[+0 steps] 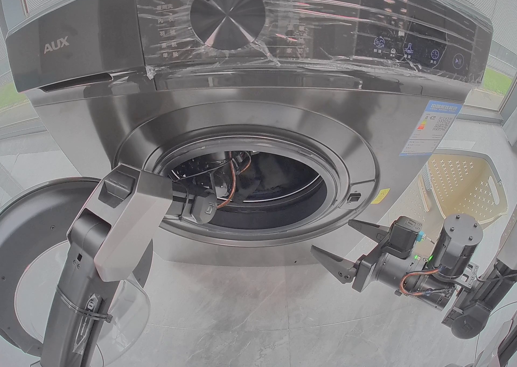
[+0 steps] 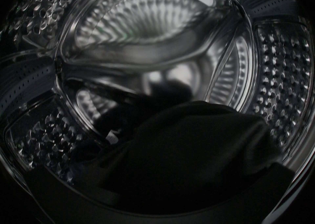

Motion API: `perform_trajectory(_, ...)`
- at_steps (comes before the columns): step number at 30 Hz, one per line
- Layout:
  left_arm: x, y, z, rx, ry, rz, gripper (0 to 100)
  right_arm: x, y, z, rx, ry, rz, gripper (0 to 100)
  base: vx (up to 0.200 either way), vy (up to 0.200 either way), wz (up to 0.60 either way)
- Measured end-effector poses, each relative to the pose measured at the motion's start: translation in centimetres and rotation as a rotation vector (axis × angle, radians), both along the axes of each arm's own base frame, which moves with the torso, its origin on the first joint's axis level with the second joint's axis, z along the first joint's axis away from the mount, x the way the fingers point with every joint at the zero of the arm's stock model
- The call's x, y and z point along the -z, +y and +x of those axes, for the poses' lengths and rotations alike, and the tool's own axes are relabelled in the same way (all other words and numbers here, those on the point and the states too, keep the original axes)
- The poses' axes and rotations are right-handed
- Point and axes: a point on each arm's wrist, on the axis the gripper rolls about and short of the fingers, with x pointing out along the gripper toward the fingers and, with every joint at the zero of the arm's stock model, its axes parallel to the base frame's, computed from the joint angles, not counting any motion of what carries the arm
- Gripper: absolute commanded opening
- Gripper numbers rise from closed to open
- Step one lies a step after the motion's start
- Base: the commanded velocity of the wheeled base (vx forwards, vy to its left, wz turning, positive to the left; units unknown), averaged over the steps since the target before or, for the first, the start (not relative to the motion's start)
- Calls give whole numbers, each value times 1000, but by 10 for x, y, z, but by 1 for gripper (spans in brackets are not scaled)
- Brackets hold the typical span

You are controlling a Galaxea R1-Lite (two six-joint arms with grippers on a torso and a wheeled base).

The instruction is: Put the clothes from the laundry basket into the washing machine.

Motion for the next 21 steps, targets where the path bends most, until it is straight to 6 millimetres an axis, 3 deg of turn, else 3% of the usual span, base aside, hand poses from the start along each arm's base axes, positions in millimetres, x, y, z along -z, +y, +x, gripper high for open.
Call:
perform_trajectory(5, 25, 0, -11, 37, 109, 55, 100, 0, 0, 0, -1, 1, -1, 100, 0, 0, 0)
perform_trajectory(11, 47, 1, -49, 151, 307, 151, 100, 0, 0, 0, -1, 2, -1, 100, 0, 0, 0)
perform_trajectory(21, -2, 13, -123, 470, 469, 211, 100, 1, 1, 0, -4, 4, -2, 100, 0, 0, 0)
